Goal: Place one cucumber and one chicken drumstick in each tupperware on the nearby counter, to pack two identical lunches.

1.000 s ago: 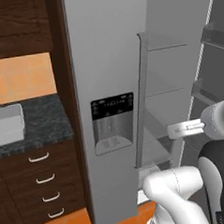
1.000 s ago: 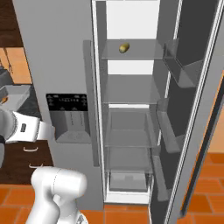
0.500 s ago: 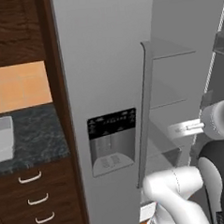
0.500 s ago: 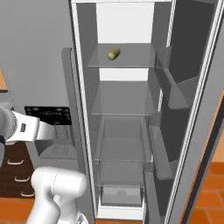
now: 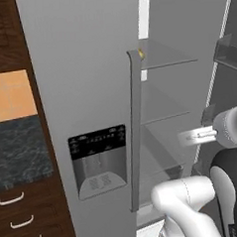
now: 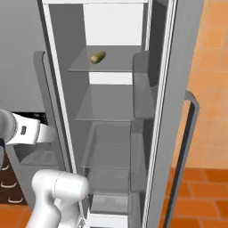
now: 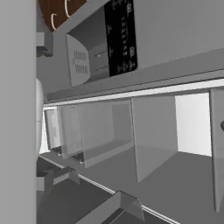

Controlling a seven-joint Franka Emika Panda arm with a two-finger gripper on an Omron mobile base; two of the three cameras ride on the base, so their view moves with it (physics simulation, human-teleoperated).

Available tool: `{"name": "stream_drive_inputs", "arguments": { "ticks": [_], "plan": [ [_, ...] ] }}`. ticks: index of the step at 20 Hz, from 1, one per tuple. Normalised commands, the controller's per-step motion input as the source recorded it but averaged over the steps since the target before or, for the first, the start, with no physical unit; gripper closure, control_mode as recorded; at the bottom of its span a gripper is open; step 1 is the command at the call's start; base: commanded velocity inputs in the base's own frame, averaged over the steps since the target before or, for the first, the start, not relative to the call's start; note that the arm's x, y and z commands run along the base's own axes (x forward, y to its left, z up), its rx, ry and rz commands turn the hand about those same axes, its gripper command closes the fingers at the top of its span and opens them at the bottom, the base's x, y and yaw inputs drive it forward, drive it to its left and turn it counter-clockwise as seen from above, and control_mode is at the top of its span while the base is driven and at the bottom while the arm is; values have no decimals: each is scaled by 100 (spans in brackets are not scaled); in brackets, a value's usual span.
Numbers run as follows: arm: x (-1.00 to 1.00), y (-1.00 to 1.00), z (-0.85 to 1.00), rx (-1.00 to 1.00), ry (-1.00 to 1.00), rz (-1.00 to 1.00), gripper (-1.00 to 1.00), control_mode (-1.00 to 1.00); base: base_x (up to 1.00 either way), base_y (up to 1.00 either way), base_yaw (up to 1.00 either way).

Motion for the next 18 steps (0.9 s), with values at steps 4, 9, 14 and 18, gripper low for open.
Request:
{"name": "stream_drive_inputs", "arguments": {
  "ticks": [4, 9, 14, 18],
  "plan": [
    [0, 0, 0, 0, 0, 0, -100, 100, 67, -34, 6],
    [0, 0, 0, 0, 0, 0, -100, 100, 81, 0, 6],
    [0, -8, 58, 0, 0, 0, -100, -100, 11, -1, 1],
    [13, -1, 81, 0, -1, 0, -100, -100, 0, 0, 0]
  ]
}}
